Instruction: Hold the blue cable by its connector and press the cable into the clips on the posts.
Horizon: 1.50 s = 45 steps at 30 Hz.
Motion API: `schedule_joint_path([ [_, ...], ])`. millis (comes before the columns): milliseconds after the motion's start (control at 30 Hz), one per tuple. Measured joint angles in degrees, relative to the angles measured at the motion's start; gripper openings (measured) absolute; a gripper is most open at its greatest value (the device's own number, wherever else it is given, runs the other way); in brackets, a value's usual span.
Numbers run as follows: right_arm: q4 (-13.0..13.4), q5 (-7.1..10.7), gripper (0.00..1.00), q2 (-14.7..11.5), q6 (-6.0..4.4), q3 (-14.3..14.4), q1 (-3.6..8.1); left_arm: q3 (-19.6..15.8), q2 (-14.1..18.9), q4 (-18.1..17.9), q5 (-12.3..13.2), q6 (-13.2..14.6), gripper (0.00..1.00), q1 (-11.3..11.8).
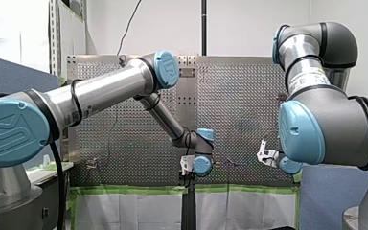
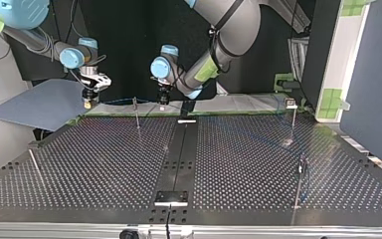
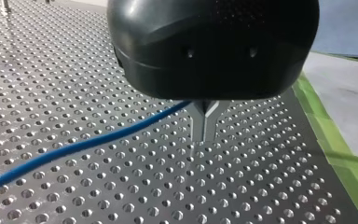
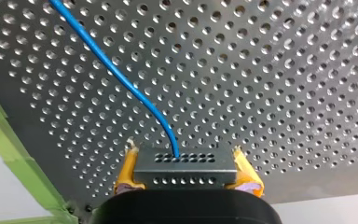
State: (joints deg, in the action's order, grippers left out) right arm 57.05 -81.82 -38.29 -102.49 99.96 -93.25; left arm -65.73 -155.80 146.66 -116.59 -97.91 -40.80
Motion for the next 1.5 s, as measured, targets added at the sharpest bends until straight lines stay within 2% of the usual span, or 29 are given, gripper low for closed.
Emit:
schedule_joint_path([
  [233, -0.1, -0.53, 0.00, 0.0, -0.64, -0.8, 0.74, 2.0, -1.9, 1.4, 0.3, -0.4, 0.00, -0.2],
  [500, 0.0, -0.55, 0.00, 0.0, -0.65, -1.1, 1.02, 4.7, -3.0, 2.6, 0.5, -0.9, 0.00, -0.6],
  [933, 0.2, -0.44, 0.00, 0.1, -0.17, -1.2, 0.84, 5.0, -4.2, 2.7, 0.3, -1.0, 0.00, -0.9],
  [1133, 0.2, -0.27, 0.00, 0.2, 0.68, -1.2, 0.60, 5.0, -4.3, 2.4, 0.4, -0.9, 0.00, -0.9],
  [1267, 0.1, -0.16, 0.00, 1.2, 1.33, -1.5, 0.44, 4.8, -4.3, 2.3, 0.3, -1.0, 0.00, -1.0],
  [1500, -0.1, -0.11, 0.00, 2.3, 1.42, -2.1, 0.64, 4.9, -4.3, 1.8, 0.3, -1.0, 0.00, -1.0],
])
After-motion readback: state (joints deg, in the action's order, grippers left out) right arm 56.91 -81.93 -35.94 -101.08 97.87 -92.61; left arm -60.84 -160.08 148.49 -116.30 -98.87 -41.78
